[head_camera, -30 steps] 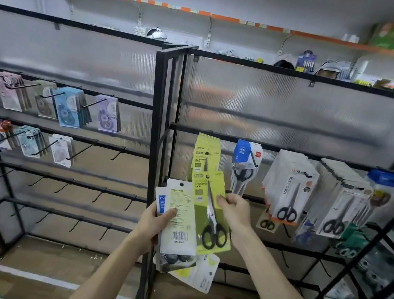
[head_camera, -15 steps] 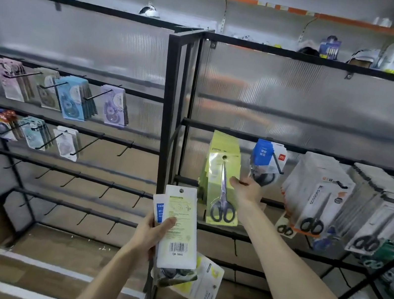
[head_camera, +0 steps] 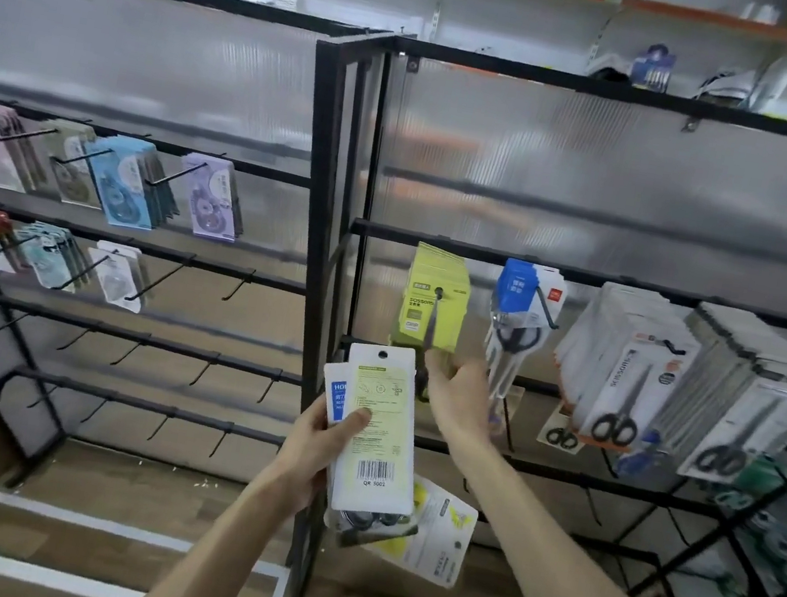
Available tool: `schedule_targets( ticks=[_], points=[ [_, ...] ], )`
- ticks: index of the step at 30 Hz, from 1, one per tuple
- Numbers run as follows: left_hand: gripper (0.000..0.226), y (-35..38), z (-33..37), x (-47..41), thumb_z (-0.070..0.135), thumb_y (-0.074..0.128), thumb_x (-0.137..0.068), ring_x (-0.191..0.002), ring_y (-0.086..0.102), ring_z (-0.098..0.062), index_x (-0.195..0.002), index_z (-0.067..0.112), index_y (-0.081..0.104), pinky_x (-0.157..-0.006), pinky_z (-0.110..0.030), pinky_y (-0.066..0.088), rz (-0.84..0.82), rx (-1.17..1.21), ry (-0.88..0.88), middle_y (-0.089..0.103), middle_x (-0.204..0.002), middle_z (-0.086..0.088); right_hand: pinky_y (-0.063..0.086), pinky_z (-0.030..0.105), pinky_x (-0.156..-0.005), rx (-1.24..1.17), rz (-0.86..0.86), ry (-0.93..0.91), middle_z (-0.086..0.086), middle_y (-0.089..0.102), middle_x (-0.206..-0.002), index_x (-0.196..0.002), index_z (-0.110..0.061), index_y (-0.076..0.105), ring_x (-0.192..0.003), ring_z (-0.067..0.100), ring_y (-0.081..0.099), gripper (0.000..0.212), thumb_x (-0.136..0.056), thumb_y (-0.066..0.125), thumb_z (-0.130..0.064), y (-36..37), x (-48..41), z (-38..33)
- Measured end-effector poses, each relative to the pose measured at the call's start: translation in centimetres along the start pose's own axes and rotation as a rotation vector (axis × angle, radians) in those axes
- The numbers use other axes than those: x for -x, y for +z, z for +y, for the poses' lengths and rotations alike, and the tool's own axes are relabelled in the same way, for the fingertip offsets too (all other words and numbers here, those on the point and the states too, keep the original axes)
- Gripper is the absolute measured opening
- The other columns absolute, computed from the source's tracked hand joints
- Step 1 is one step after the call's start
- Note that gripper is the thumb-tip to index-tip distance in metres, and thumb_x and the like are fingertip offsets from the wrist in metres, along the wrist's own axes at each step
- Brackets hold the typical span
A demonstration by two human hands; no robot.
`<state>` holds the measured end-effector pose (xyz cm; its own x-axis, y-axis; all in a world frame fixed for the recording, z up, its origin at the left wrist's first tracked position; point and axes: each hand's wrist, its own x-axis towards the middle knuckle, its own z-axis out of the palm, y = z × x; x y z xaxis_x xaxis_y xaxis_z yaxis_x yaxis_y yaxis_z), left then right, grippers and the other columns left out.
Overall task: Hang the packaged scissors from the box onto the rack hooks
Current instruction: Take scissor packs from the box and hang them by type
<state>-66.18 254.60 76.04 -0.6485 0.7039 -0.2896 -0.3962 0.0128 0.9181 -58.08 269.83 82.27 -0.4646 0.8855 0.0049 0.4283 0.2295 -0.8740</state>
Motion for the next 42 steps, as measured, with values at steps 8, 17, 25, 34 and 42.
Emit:
schedule_targets(
  ticks=[8, 17, 25, 34, 42],
  points=[
    [0.03, 3.7, -1.4, 0.9, 0.026, 0.07, -0.095, -0.101, 0.074, -0.035, -0.12, 0.01, 0.063, -0.094, -0.056, 0.057, -0.031, 0.099, -0.108, 0.077, -0.109, -0.016, 0.058, 0.035, -0.077, -0.242, -0.136, 0.222, 0.004, 0.073, -0.092, -0.086, -0.019, 0.064, -0.084, 0.019, 0.07, 0.014, -0.092, 0.069, -0.03, -2.0, 4.9, 4.1],
    [0.02, 6.0, -1.8, 2.3, 0.008, 0.061, -0.1, -0.09, 0.074, -0.03, -0.119, 0.013, 0.062, -0.075, -0.044, 0.06, -0.037, 0.031, -0.056, 0.078, -0.101, -0.011, 0.051, 0.05, -0.097, -0.484, -0.018, 0.36, 0.006, 0.054, -0.122, -0.13, -0.01, 0.04, -0.118, 0.035, 0.057, 0.045, -0.096, 0.045, -0.039, -6.8, 5.3, 5.2],
    [0.021, 6.4, -1.1, 3.0, 0.008, 0.06, -0.1, -0.089, 0.076, -0.03, -0.12, 0.016, 0.062, -0.071, -0.044, 0.062, -0.03, -0.04, 0.001, 0.078, -0.102, -0.011, 0.05, 0.051, -0.097, -0.89, -0.162, 0.439, 0.02, 0.069, -0.116, -0.124, -0.016, 0.062, -0.108, 0.035, 0.065, 0.044, -0.097, 0.052, -0.05, -8.8, 5.2, 4.8],
    [0.018, 7.1, -0.8, 3.4, 0.01, 0.06, -0.101, -0.097, 0.075, -0.028, -0.119, 0.013, 0.061, -0.086, -0.05, 0.061, -0.075, -0.18, 0.055, 0.077, -0.107, -0.009, 0.058, 0.045, -0.079, -0.628, -0.276, 0.437, 0.022, 0.07, -0.113, -0.124, 0.001, 0.062, -0.102, 0.037, 0.069, 0.033, -0.092, 0.066, -0.004, -5.9, 6.5, 5.2],
    [0.023, 4.6, -1.0, 2.0, 0.008, 0.061, -0.1, -0.092, 0.076, -0.027, -0.121, 0.017, 0.062, -0.085, -0.052, 0.061, 0.01, -0.194, 0.094, 0.078, -0.104, -0.007, 0.054, 0.057, -0.089, -0.679, -0.169, 0.391, 0.023, 0.057, -0.124, -0.129, -0.007, 0.044, -0.106, 0.037, 0.063, 0.037, -0.093, 0.049, -0.002, -7.2, 3.8, 4.4]
  ],
)
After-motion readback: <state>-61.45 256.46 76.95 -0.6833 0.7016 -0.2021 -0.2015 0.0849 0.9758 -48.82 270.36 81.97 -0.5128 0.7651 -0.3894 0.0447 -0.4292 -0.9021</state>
